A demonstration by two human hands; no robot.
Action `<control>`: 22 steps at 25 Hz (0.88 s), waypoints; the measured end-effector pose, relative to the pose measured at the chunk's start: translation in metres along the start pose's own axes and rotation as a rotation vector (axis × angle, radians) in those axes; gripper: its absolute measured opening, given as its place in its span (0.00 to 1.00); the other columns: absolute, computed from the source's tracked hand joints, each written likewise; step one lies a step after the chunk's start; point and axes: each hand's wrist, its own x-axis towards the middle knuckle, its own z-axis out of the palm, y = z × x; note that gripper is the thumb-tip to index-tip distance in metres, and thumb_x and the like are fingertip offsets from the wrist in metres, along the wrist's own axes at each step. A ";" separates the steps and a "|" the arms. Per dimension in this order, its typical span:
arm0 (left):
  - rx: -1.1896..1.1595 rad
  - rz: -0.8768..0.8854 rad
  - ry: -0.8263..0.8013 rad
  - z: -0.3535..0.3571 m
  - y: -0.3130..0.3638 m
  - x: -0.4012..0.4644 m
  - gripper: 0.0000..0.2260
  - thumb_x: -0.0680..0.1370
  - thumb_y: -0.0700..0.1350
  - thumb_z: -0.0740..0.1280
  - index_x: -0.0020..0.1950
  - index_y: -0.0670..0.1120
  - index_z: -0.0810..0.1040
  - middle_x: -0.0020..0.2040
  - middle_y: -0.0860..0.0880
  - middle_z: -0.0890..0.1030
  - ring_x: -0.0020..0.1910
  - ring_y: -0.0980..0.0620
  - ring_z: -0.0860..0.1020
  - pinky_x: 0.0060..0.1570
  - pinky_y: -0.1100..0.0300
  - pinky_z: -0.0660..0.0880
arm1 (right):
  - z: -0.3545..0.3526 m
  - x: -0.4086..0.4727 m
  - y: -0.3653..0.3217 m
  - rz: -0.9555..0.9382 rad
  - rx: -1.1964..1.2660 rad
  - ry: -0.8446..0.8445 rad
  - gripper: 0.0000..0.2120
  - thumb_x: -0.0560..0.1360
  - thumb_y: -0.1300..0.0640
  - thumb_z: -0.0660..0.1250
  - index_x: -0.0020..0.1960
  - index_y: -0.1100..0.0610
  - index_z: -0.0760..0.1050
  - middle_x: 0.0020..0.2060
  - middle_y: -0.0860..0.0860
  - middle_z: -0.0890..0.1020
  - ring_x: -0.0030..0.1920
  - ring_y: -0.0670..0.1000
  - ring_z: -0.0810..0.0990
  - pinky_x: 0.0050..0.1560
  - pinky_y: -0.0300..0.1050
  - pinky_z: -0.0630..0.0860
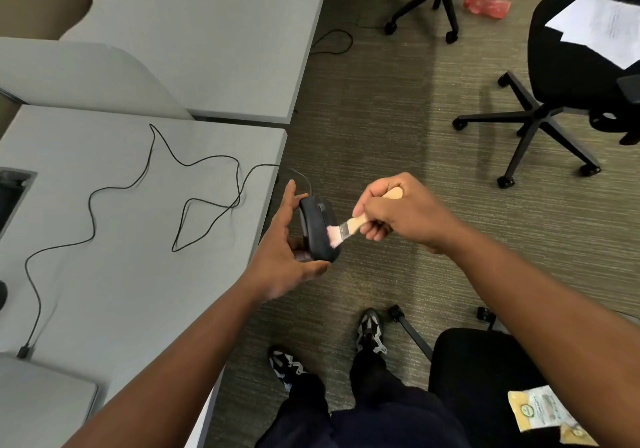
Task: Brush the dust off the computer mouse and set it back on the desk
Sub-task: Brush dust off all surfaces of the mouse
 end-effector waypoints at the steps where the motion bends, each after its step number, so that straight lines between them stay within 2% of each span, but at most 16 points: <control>1: 0.001 -0.004 -0.004 0.000 0.000 0.000 0.64 0.69 0.26 0.79 0.84 0.66 0.42 0.76 0.69 0.64 0.57 0.47 0.87 0.49 0.53 0.85 | -0.001 0.000 0.000 -0.005 0.016 0.024 0.10 0.77 0.68 0.64 0.44 0.63 0.84 0.38 0.63 0.87 0.36 0.55 0.84 0.36 0.43 0.81; 3: 0.005 -0.003 -0.017 0.002 0.001 0.000 0.64 0.69 0.25 0.79 0.84 0.67 0.42 0.72 0.74 0.64 0.55 0.46 0.87 0.48 0.49 0.86 | -0.003 0.005 0.000 -0.035 0.068 0.124 0.09 0.78 0.67 0.65 0.47 0.62 0.84 0.40 0.61 0.87 0.38 0.53 0.85 0.39 0.42 0.82; 5: 0.021 0.008 -0.029 0.004 0.004 -0.001 0.63 0.69 0.26 0.79 0.83 0.69 0.43 0.72 0.74 0.65 0.55 0.46 0.87 0.49 0.45 0.86 | -0.001 0.009 0.000 -0.047 0.086 0.149 0.08 0.79 0.65 0.66 0.51 0.60 0.84 0.42 0.59 0.88 0.40 0.51 0.86 0.42 0.42 0.83; 9: 0.028 0.031 -0.027 0.004 0.005 -0.006 0.63 0.69 0.26 0.79 0.79 0.76 0.46 0.80 0.67 0.59 0.60 0.47 0.85 0.49 0.49 0.86 | -0.008 0.004 0.000 0.017 -0.007 -0.005 0.07 0.78 0.67 0.66 0.50 0.63 0.84 0.42 0.62 0.88 0.40 0.53 0.85 0.42 0.44 0.84; 12: 0.040 0.012 -0.053 0.003 0.003 -0.008 0.64 0.70 0.27 0.79 0.82 0.70 0.41 0.79 0.70 0.59 0.61 0.49 0.85 0.52 0.49 0.85 | -0.013 0.002 -0.001 -0.003 0.017 0.037 0.06 0.78 0.67 0.68 0.50 0.62 0.84 0.43 0.63 0.88 0.41 0.54 0.85 0.45 0.47 0.84; 15: 0.060 0.016 -0.083 0.005 0.006 -0.010 0.64 0.70 0.28 0.79 0.82 0.70 0.40 0.76 0.74 0.60 0.60 0.50 0.85 0.53 0.51 0.85 | -0.010 0.006 -0.002 -0.084 0.045 0.059 0.06 0.77 0.65 0.73 0.53 0.58 0.85 0.47 0.63 0.87 0.44 0.53 0.85 0.52 0.53 0.84; 17: 0.064 0.020 -0.077 0.006 0.007 -0.010 0.64 0.70 0.28 0.79 0.82 0.70 0.39 0.77 0.72 0.60 0.60 0.51 0.85 0.53 0.53 0.85 | -0.011 0.007 0.004 -0.071 -0.059 0.019 0.06 0.77 0.63 0.74 0.51 0.54 0.86 0.45 0.62 0.87 0.43 0.52 0.85 0.54 0.58 0.84; 19: 0.061 0.019 -0.057 0.006 0.008 -0.010 0.64 0.70 0.28 0.79 0.82 0.70 0.39 0.79 0.70 0.59 0.62 0.50 0.84 0.52 0.53 0.85 | -0.015 0.008 0.007 -0.055 -0.172 0.048 0.06 0.77 0.62 0.74 0.49 0.52 0.86 0.41 0.59 0.88 0.40 0.52 0.84 0.55 0.65 0.83; 22: 0.064 0.012 -0.052 0.004 0.007 -0.010 0.64 0.70 0.28 0.79 0.82 0.71 0.40 0.77 0.73 0.60 0.61 0.49 0.85 0.51 0.50 0.86 | -0.017 0.003 0.003 -0.088 -0.099 0.025 0.06 0.78 0.62 0.74 0.51 0.52 0.87 0.43 0.60 0.88 0.42 0.52 0.83 0.56 0.60 0.83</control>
